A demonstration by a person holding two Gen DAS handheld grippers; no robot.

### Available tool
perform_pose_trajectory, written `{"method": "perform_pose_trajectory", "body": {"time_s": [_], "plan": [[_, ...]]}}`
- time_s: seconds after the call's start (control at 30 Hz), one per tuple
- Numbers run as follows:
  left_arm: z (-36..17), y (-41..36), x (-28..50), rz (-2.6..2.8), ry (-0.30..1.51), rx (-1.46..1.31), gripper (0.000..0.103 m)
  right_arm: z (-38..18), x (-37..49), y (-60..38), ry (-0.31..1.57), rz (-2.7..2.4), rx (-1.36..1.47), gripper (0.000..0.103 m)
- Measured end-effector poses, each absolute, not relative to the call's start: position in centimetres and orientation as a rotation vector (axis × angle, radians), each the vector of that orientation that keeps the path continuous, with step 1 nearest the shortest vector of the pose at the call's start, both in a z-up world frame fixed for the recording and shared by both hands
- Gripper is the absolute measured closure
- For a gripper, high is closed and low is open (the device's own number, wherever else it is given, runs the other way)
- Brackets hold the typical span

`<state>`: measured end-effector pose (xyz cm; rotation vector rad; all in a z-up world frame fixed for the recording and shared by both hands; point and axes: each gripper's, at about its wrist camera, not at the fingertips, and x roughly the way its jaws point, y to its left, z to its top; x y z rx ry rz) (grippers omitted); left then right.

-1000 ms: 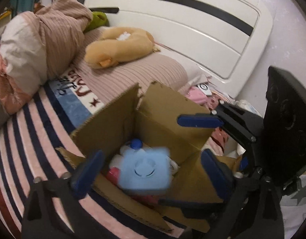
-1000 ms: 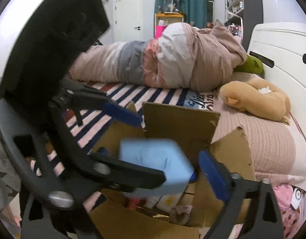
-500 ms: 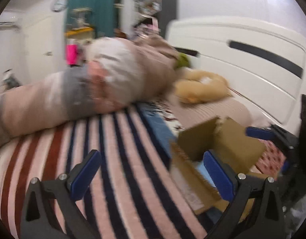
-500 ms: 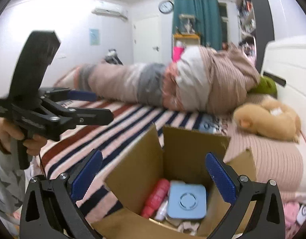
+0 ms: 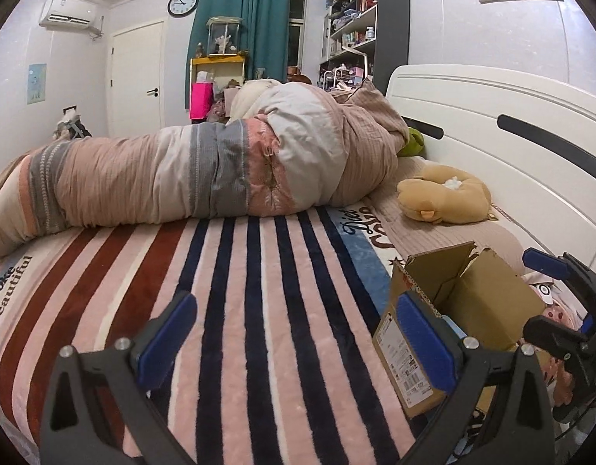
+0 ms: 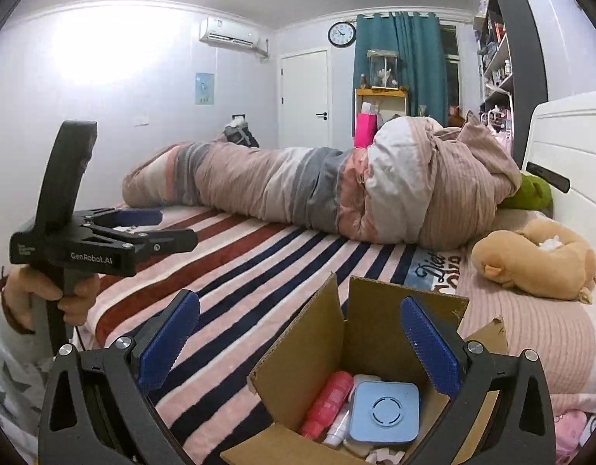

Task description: Organize rigid objects

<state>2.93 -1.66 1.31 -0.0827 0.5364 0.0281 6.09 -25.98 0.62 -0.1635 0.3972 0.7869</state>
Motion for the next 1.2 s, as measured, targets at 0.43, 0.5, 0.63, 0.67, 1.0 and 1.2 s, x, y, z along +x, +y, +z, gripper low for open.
{"method": "perform_pose_trajectory", "body": {"time_s": [0.43,0.5,0.63,0.67,1.0,1.2], "plan": [[1.38,-1.84,2.67,0.036,0.530,-0.088,0.001,1.07,6.16,-26.17,0.416,0.777,-0.143,0.000],[1.34,-1.90,2.62,0.034,0.531,-0.099,0.001,1.07,6.18,-26.18,0.417,0.779,-0.138,0.000],[1.33,-1.98,2.51,0.042,0.529,-0.099,0.001,1.06,6.24,-26.24,0.419,0.779,-0.141,0.000],[1.32,-2.03,2.51,0.043,0.529,-0.098,0.001,1.07,6.25,-26.26,0.418,0.779,-0.142,0.000],[1.15,-1.93,2.28,0.073,0.527,-0.090,0.001,0.93,6.27,-26.26,0.420,0.776,-0.141,0.000],[1.12,-1.85,2.18,0.076,0.525,-0.090,0.001,0.96,6.36,-26.32,0.421,0.779,-0.142,0.000]]}}
